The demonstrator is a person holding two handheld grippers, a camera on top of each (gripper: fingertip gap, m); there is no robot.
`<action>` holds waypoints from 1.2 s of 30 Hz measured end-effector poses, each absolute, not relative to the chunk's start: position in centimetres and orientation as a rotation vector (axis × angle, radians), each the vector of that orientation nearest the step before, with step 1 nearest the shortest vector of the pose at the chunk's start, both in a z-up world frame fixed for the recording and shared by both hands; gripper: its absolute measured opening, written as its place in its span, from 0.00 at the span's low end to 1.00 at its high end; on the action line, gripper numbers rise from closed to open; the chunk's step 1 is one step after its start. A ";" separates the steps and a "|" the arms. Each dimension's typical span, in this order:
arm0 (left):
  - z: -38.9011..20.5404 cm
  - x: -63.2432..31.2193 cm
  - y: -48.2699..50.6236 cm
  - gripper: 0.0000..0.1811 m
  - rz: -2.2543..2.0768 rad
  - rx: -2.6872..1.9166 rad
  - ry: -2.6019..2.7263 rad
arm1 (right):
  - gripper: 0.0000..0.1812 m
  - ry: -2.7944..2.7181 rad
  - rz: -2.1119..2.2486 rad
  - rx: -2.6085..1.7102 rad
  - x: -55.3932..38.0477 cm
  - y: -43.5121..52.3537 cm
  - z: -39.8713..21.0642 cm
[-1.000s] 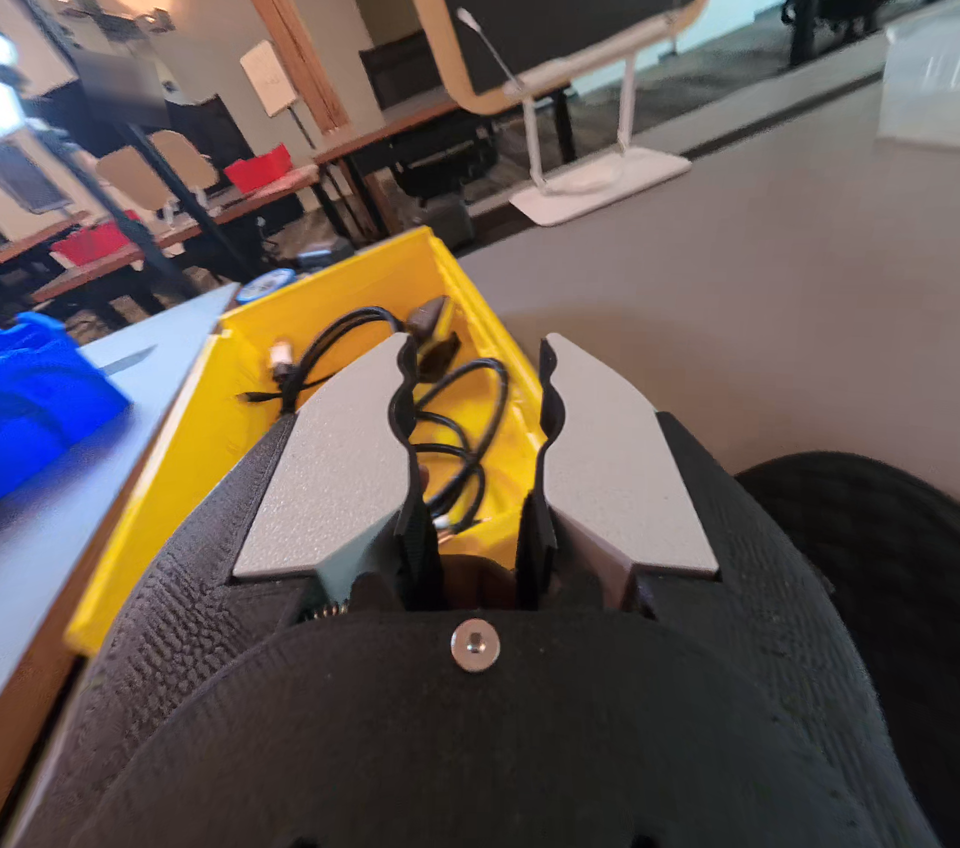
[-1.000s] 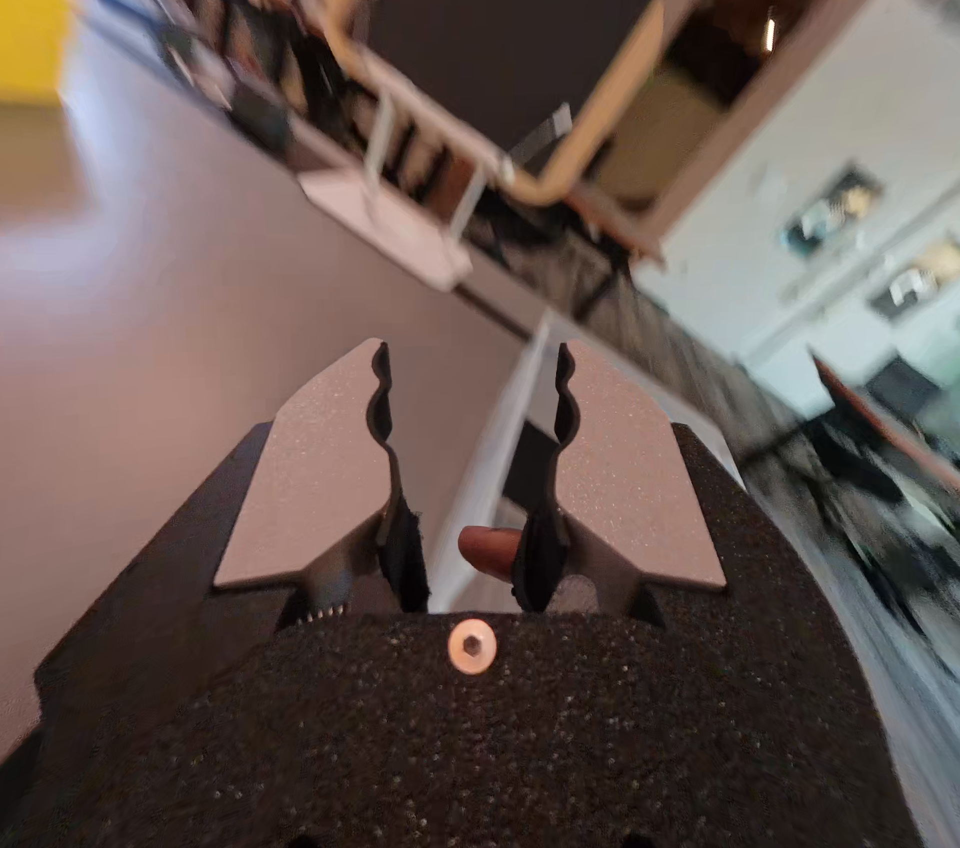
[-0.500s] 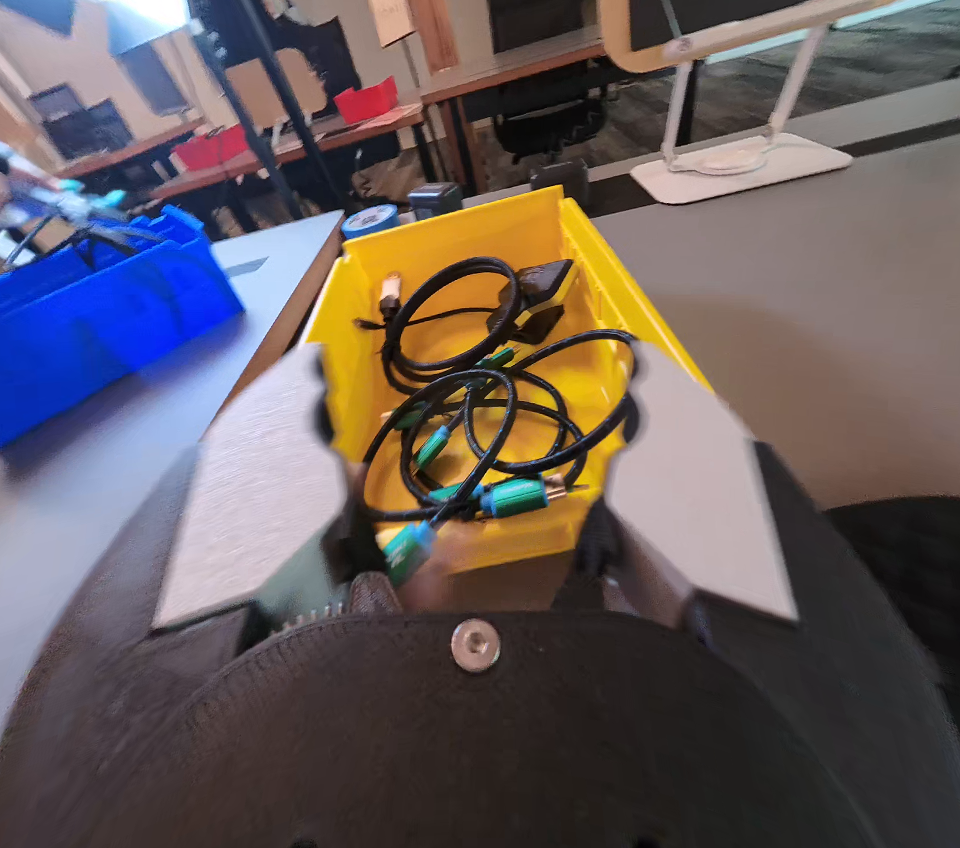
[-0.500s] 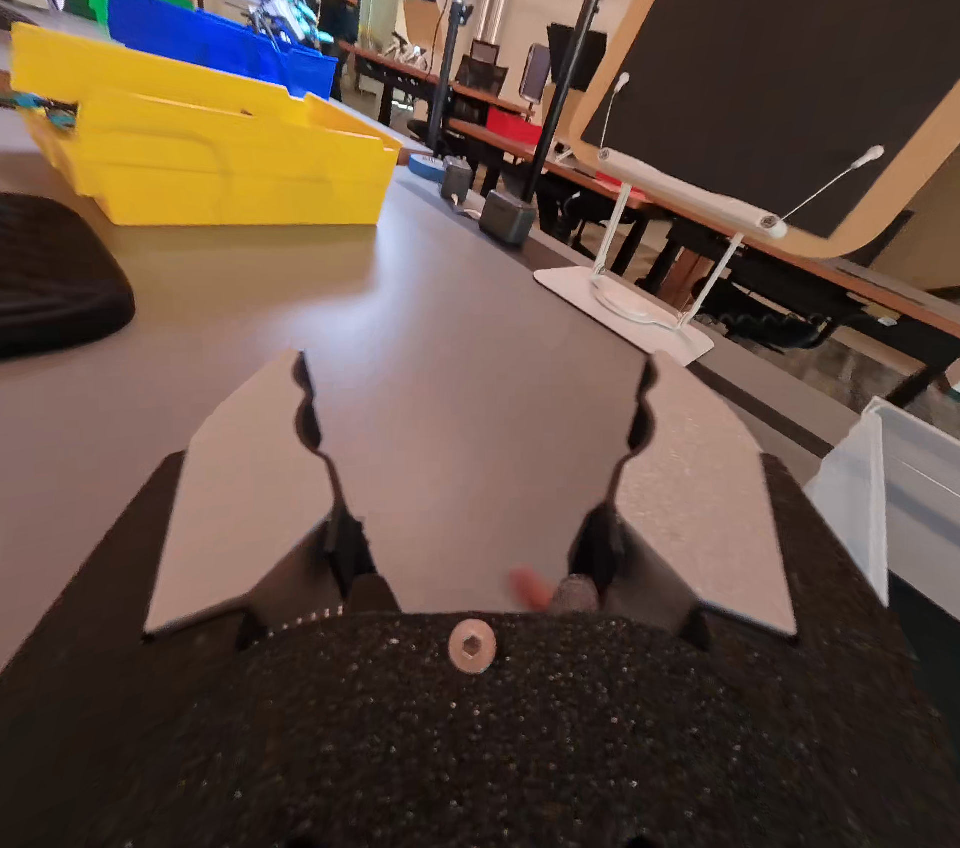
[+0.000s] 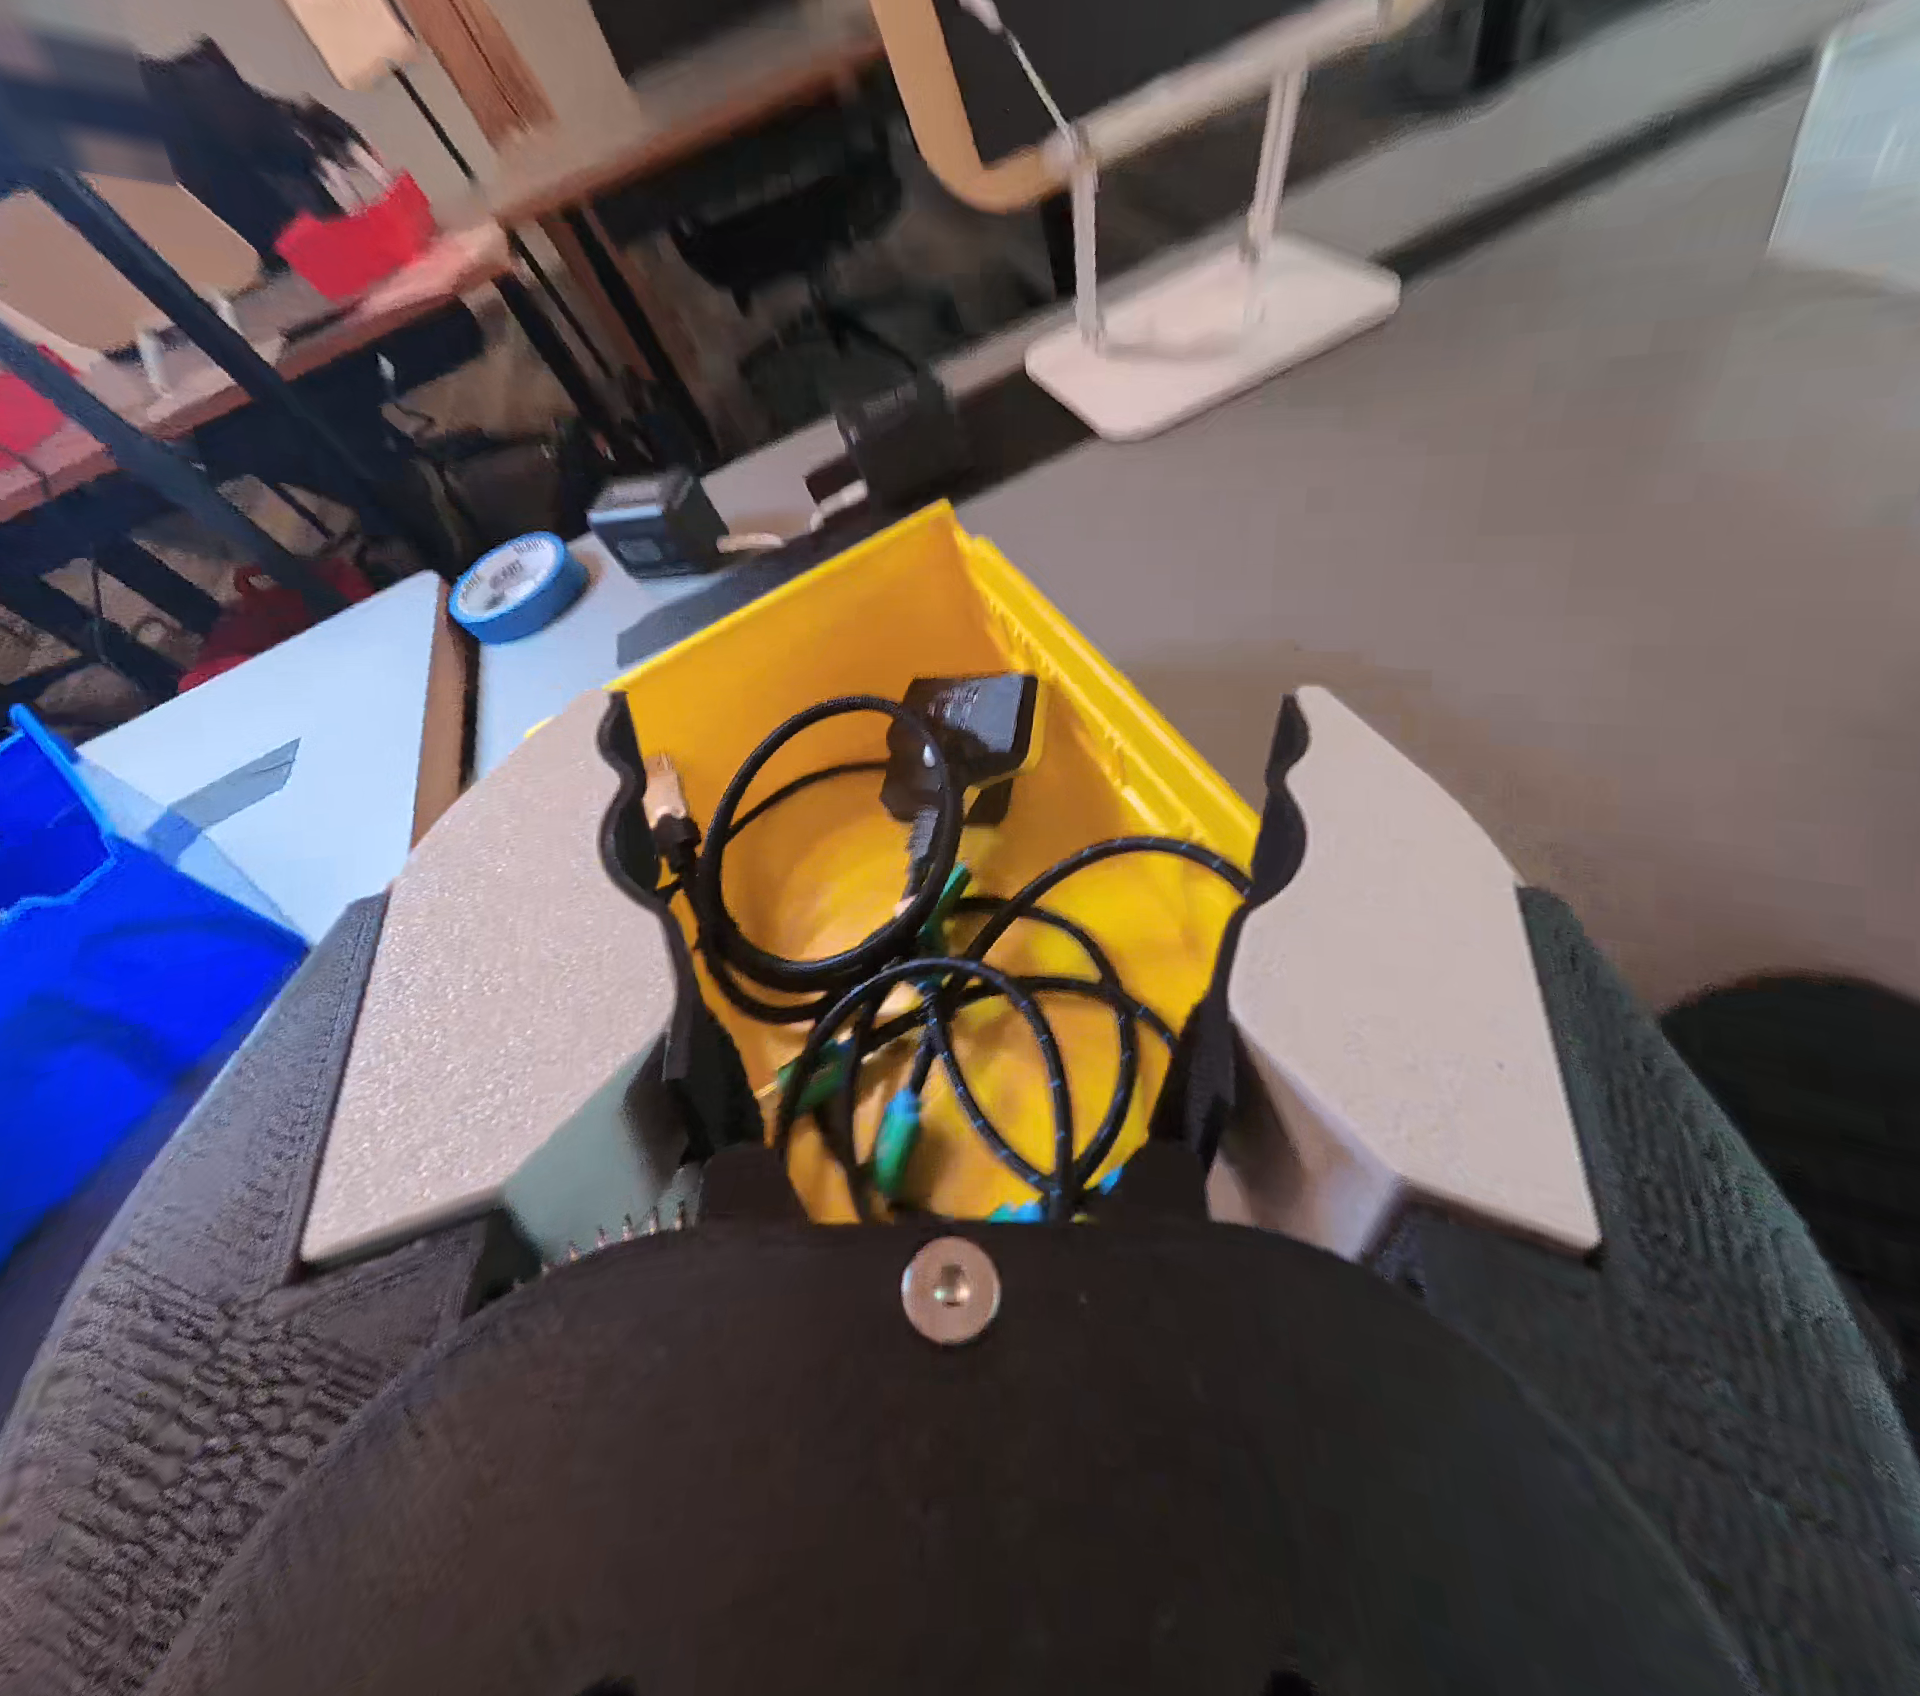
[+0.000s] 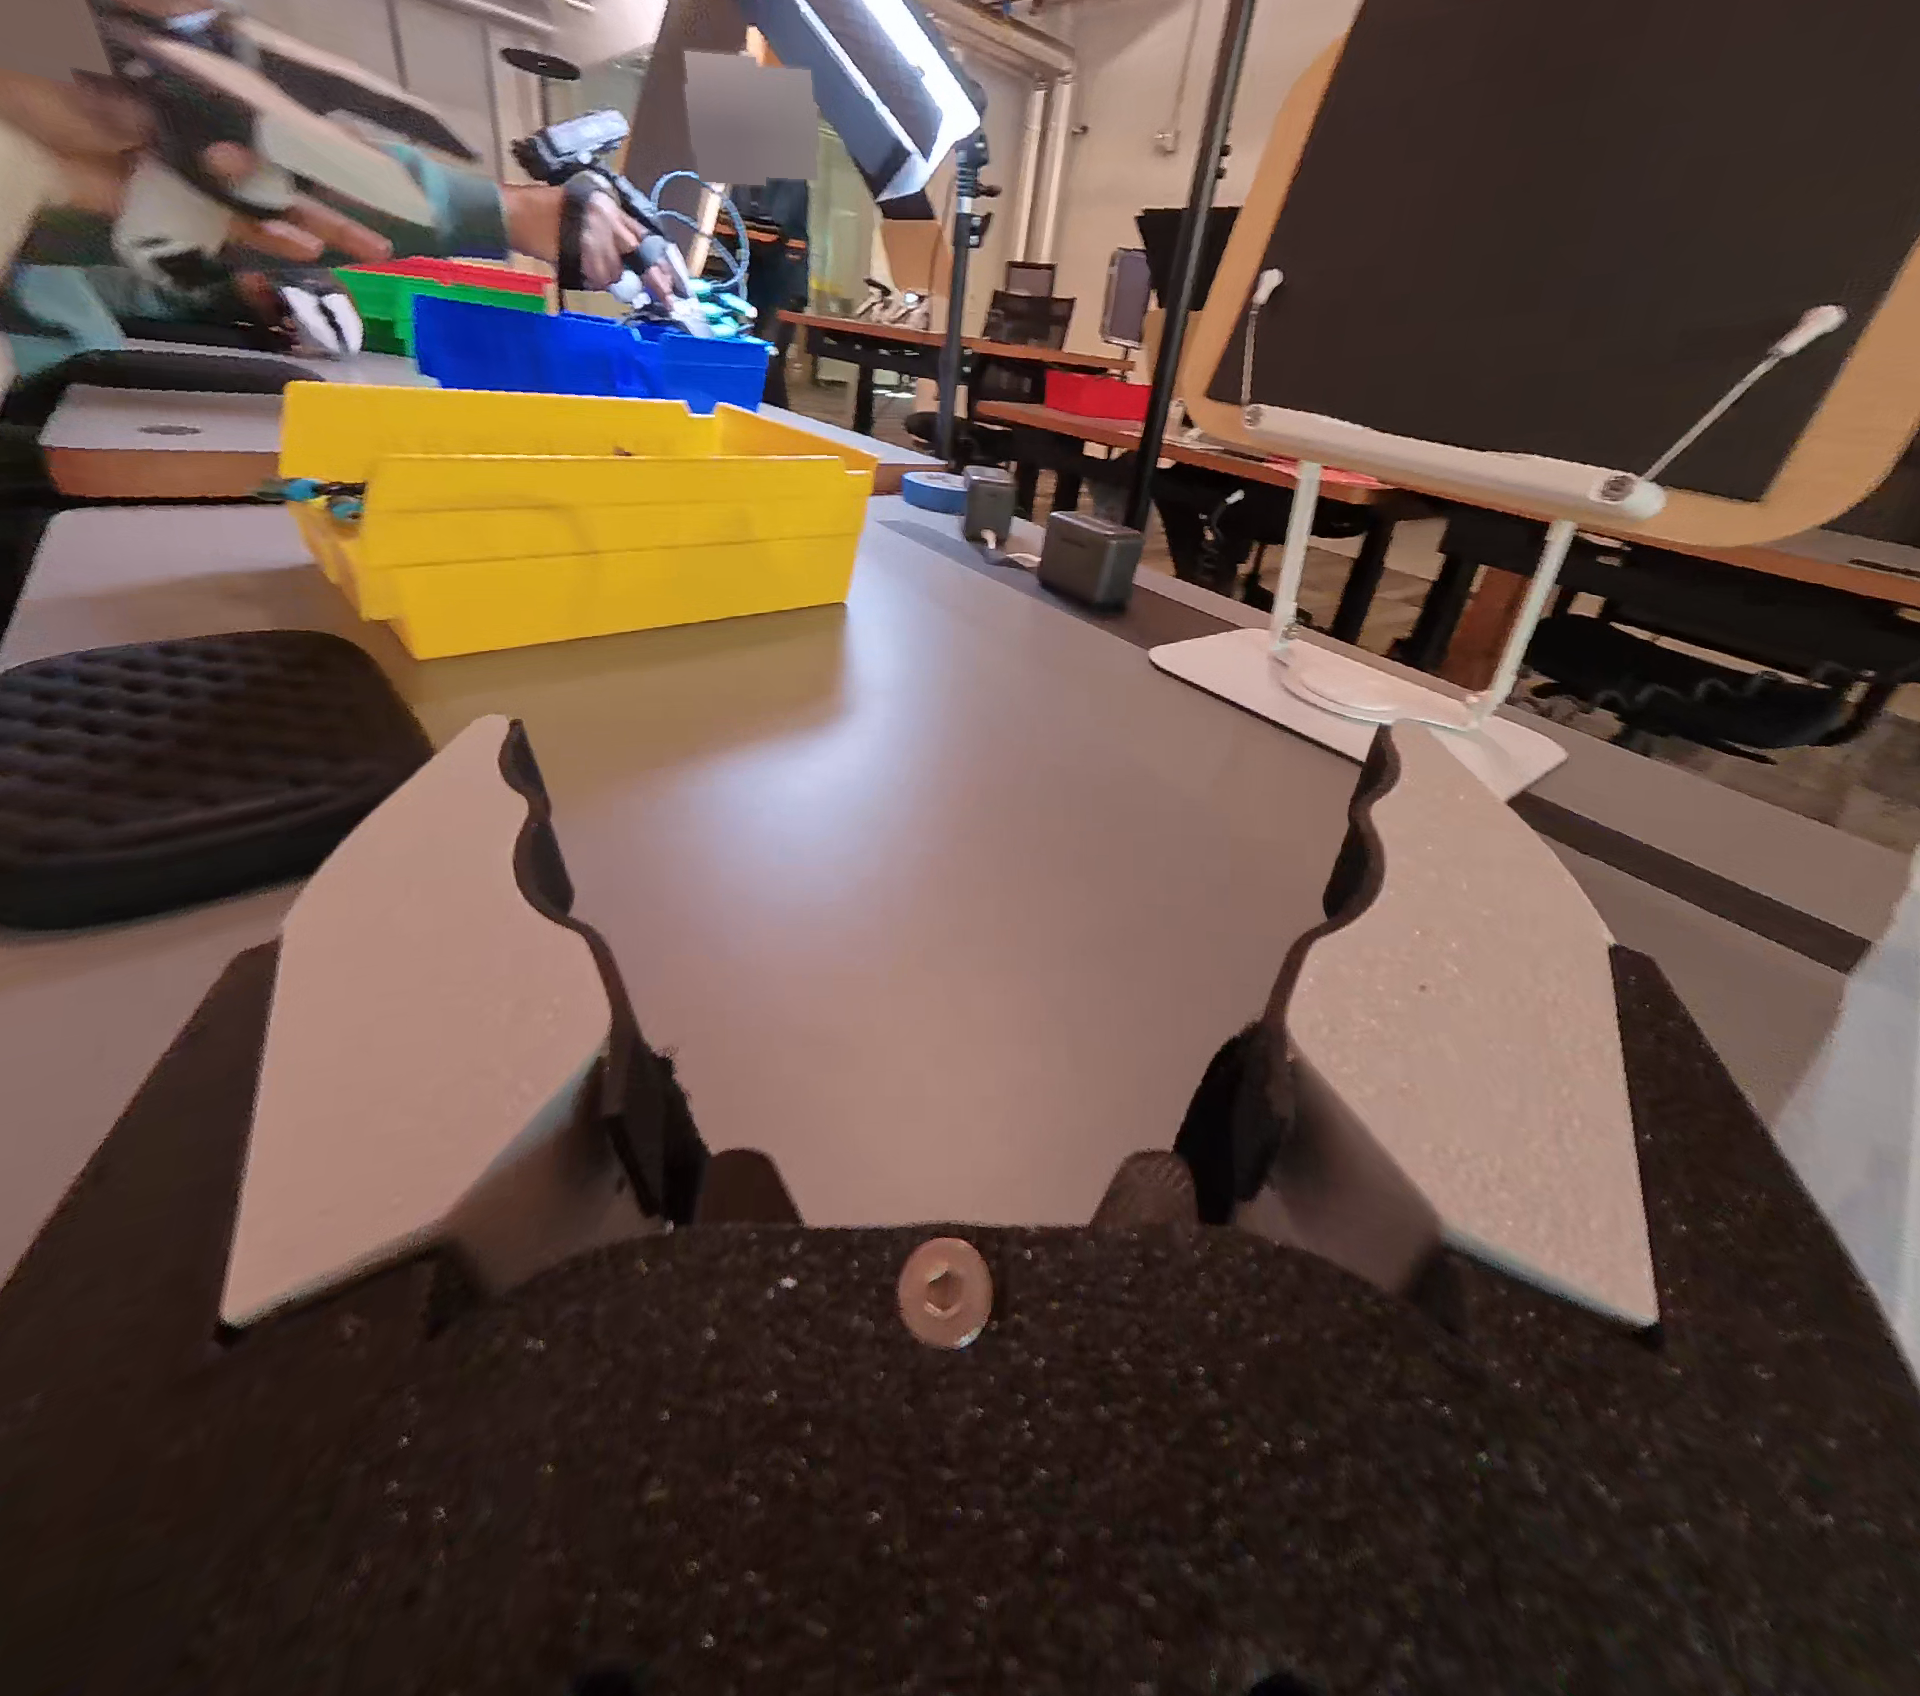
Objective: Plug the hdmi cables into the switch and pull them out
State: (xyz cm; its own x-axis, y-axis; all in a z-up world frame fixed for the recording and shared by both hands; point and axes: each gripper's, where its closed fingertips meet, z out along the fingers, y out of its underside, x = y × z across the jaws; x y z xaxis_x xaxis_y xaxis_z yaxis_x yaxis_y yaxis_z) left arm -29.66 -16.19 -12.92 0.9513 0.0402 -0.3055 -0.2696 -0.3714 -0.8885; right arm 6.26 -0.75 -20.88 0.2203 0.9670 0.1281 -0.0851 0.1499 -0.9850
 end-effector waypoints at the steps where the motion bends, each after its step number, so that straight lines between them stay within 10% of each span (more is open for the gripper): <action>1: -13.0 -29.8 -15.6 0.62 0.344 -2.005 0.225 | 0.79 -1.065 1.007 -1.126 6.0 -1.1 -21.1; 24: -26.0 -35.2 -11.4 0.32 0.351 -2.574 0.369 | 0.68 -1.255 0.993 -1.099 5.0 -2.9 -23.0; 36: -28.7 -32.2 -6.9 0.36 0.524 -2.446 0.852 | 0.66 -1.278 0.999 -1.089 5.0 -3.2 -23.2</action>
